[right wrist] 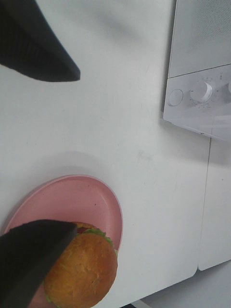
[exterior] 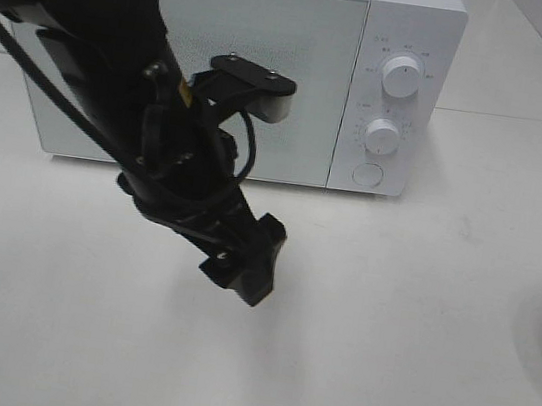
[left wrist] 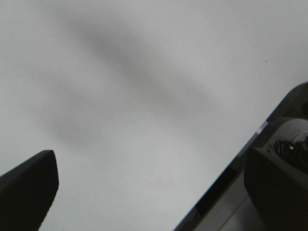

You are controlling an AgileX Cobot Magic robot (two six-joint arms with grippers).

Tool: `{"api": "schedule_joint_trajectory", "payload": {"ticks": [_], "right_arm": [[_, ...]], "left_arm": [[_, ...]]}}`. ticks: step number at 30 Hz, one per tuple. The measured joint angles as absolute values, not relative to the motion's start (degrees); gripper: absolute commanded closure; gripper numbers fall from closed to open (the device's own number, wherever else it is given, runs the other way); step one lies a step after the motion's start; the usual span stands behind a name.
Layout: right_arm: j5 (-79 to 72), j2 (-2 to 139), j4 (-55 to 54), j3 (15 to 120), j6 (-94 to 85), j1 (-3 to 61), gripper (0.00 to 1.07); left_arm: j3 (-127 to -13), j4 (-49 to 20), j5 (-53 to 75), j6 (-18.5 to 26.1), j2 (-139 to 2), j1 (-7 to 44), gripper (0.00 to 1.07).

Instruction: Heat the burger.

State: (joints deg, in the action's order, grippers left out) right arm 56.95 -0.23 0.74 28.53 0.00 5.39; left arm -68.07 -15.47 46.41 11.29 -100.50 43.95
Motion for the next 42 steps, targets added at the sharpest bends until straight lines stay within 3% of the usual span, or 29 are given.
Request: {"api": "schedule_joint_trajectory", "payload": {"ticks": [6,8,12,13,14,16,17,19,20,21,25,30,42], "right_arm": [[56.95,-0.23,0.74,28.53,0.00,5.39,0.31],[56.95,-0.23,0.74,28.53,0.00,5.39,0.31],[56.95,-0.23,0.74,28.53,0.00,5.39,0.31],[56.95,-0.23,0.74,28.53,0.00,5.39,0.31],[56.95,-0.23,0.74,28.53,0.00,5.39,0.31],[56.95,-0.23,0.74,28.53,0.00,5.39,0.31],[56.95,-0.23,0.74,28.53,0.00,5.39,0.31],[56.95,-0.23,0.74,28.53,0.00,5.39,0.31],[56.95,-0.23,0.74,28.53,0.00,5.39,0.31],[56.95,-0.23,0.74,28.53,0.00,5.39,0.31],[56.95,-0.23,0.74,28.53,0.00,5.39,0.31],[56.95,-0.23,0.74,28.53,0.00,5.39,0.31],[56.95,-0.23,0.74,28.53,0.00,5.39,0.31]], "left_arm": [[-68.07,-13.92,56.15,8.42,-98.26,36.21,0.08],[-68.07,-13.69,59.53,8.37,-95.97,30.60,0.08],[-68.07,-13.24,62.40,8.25,-93.05,24.81,0.08],[-67.95,-13.24,63.88,8.25,-90.99,20.80,0.08],[-67.95,-13.24,63.88,8.25,-90.99,20.80,0.08],[-66.81,-13.12,65.43,8.19,-87.09,14.27,0.08],[-66.81,-13.12,65.43,8.19,-87.09,14.27,0.08],[-64.23,-13.06,66.63,8.08,-83.31,7.51,0.08],[-64.23,-13.06,66.63,8.08,-83.31,7.51,0.08],[-62.11,-12.89,67.09,8.08,-80.73,3.95,0.08],[-56.49,-12.83,67.84,8.31,-74.43,-2.01,0.08],[-49.79,-12.43,67.72,8.88,-66.75,-5.21,0.08],[-37.82,-10.94,65.20,8.94,-48.30,-5.33,0.08]]}}
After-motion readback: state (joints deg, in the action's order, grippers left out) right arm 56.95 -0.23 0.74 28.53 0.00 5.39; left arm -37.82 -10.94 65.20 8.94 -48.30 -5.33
